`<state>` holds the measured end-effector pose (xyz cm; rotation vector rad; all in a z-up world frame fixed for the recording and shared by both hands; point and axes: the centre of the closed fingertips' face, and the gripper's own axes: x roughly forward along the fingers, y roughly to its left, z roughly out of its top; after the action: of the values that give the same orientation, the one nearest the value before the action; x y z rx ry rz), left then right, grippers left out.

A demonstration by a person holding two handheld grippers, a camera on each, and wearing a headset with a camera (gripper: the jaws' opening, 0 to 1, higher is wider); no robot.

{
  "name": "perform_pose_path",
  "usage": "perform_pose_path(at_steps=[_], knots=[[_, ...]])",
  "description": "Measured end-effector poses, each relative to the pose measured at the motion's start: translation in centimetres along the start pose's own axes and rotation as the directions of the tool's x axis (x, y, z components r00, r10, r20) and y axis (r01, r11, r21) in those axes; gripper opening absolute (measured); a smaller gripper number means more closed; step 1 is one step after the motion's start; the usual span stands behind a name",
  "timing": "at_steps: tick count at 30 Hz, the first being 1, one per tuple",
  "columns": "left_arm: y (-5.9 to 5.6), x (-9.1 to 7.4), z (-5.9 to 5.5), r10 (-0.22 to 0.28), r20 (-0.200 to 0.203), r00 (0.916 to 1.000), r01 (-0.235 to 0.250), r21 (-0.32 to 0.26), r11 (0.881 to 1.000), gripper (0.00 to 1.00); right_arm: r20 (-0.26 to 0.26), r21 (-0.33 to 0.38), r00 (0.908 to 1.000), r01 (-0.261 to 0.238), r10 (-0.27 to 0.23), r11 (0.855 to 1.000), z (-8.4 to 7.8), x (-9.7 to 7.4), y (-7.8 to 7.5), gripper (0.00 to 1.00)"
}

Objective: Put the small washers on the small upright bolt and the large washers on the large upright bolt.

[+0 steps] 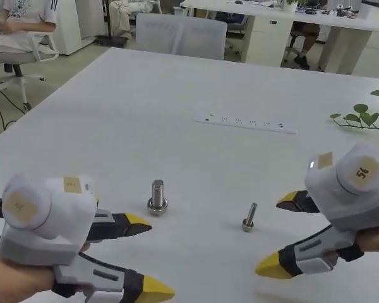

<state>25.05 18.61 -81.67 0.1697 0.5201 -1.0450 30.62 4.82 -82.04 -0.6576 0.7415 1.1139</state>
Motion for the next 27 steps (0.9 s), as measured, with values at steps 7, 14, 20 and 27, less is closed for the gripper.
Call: perform_pose_path(at_steps=[7, 14, 20, 27], knots=[[0.3, -0.7, 0.6, 0.018, 0.011, 0.9998, -0.018, 0.004, 1.0, 0.65, 0.051, 0.028, 0.9986, 0.009, -0.01, 1.0, 0.3, -0.8, 1.6, 0.77], [0.5, -1.9, 0.8, 0.044, 0.02, 0.9988, -0.044, 0.002, 0.999, 0.66, 0.097, 0.039, 0.9951, 0.016, -0.02, 0.999, 0.7, -1.5, 3.4, 0.77], [0.7, -2.7, 1.2, 0.066, 0.024, 0.9975, -0.066, -0.007, 0.998, 0.68, 0.121, 0.055, 0.9924, 0.019, -0.025, 0.998, 0.6, -2.0, 4.3, 0.77], [-0.1, -3.5, 1.5, 0.073, 0.027, 0.997, -0.072, -0.01, 0.997, 0.73, 0.149, 0.081, 0.9882, 0.025, -0.037, 0.996, 0.5, -2.6, 4.9, 0.77]])
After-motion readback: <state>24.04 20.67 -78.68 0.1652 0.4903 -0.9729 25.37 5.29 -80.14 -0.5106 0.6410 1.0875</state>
